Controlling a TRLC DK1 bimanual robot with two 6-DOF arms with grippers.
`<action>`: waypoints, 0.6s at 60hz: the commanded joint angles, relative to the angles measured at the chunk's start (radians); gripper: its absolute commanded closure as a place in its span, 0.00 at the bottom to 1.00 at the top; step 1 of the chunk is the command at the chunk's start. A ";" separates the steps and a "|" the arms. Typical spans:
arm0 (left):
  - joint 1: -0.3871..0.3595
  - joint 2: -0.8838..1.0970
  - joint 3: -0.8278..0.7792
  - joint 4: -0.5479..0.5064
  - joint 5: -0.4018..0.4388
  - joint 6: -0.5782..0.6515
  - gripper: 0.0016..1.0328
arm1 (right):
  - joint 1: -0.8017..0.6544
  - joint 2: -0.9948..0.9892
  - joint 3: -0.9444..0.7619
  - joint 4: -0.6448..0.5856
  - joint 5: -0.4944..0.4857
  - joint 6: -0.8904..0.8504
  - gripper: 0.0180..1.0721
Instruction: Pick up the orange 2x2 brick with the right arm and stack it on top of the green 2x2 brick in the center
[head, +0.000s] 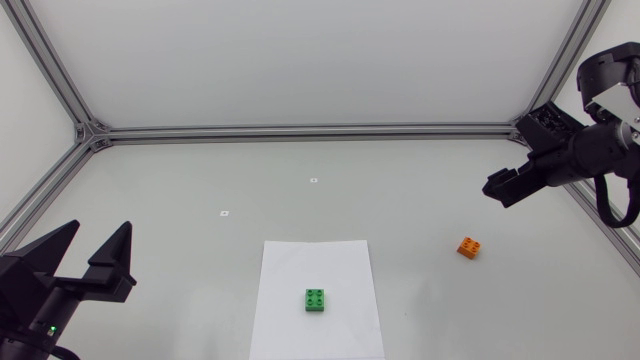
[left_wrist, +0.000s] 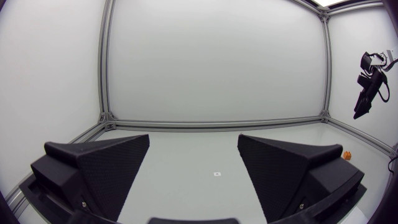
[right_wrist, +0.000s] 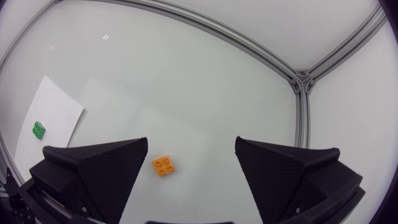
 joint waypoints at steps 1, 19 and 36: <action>-0.008 -0.003 -0.041 -0.011 0.003 0.006 0.04 | -0.021 0.090 0.055 -0.051 -0.026 -0.082 0.05; -0.008 -0.003 -0.041 -0.011 0.003 0.006 0.04 | -0.052 0.288 0.095 -0.122 -0.062 -0.240 0.07; -0.008 -0.003 -0.041 -0.011 0.003 0.006 0.04 | -0.049 0.378 0.045 -0.114 -0.040 -0.340 0.10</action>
